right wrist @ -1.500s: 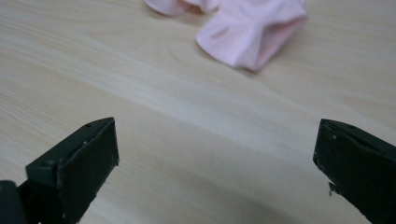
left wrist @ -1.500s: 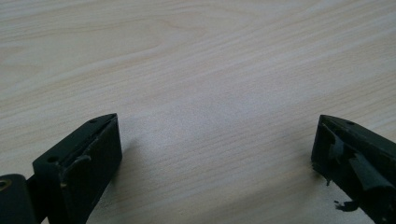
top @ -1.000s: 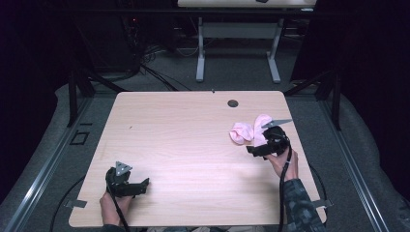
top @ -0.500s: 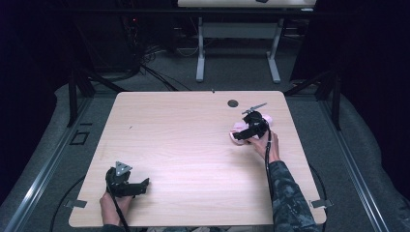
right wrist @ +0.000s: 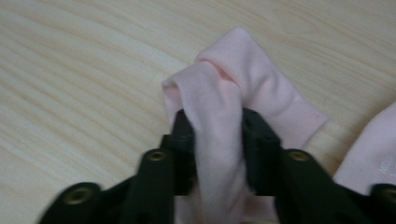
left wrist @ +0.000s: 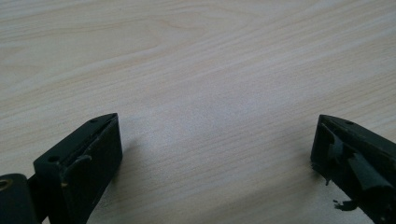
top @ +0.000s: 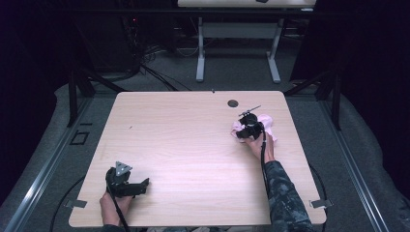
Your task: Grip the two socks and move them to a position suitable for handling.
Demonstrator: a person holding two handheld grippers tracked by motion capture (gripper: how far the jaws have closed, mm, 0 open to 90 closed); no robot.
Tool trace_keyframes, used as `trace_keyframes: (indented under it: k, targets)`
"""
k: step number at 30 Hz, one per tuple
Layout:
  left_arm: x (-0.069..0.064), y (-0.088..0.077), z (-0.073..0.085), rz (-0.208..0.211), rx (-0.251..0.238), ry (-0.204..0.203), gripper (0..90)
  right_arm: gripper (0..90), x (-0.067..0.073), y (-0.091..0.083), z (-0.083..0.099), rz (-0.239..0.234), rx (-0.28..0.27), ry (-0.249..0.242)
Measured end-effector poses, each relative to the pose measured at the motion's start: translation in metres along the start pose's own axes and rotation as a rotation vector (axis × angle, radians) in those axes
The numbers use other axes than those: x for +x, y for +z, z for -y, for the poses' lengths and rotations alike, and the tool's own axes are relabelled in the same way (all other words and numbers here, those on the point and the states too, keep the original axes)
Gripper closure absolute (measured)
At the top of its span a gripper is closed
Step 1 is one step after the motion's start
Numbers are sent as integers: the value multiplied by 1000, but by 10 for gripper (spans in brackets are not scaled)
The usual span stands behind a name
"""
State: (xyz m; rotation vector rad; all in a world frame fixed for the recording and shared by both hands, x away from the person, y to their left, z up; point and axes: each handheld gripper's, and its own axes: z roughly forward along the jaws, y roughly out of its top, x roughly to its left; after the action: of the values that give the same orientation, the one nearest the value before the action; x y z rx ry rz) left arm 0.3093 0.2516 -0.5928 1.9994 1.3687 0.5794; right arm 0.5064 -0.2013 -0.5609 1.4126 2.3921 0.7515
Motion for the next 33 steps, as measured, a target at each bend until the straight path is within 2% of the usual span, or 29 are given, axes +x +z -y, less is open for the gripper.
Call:
trace_keyframes:
  k: [4,5,6,8,9,10,11,12,13,18,21,22,29,30,32,33]
  targets:
    - [0,0,0,0,-1,0,22,803,3,-7,0,-14,-11,4]
    - [0,0,0,0,-1,0,22,805,5,-13,-1,-38,-37,14]
    - [0,0,0,-1,0,2,23,805,16,-35,-3,-77,-78,3]
    - [0,0,0,-1,0,2,23,805,31,-53,-4,-112,-114,-16]
    - [0,0,0,-1,0,2,23,805,31,-53,-4,-112,-114,-16]
    - [0,0,0,-1,0,2,23,804,54,-71,-1,-146,-151,-67]
    - [0,0,0,-1,0,1,24,803,61,-75,2,-162,-148,-75]
    - [0,0,0,-1,0,1,24,803,61,-75,2,-162,-148,-75]
    - [0,0,0,-1,-1,-1,24,803,82,-79,11,-194,-141,-118]
    - [0,0,0,-3,-3,-2,24,799,118,-70,34,-248,-92,-178]
    - [0,0,0,-3,-2,-3,24,793,133,-59,45,-258,-59,-204]
    - [0,0,0,-3,-3,-3,24,792,136,-55,48,-270,-49,-210]
    - [0,0,0,-2,-3,-3,24,753,148,-37,62,-263,-9,-229]
    - [0,0,0,-3,-3,-3,24,702,148,-33,64,-266,4,-233]
    - [0,0,0,-3,-3,-3,24,599,149,-33,65,-279,-5,-232]
    - [0,0,0,-3,-3,-3,24,599,149,-33,65,-279,-5,-232]
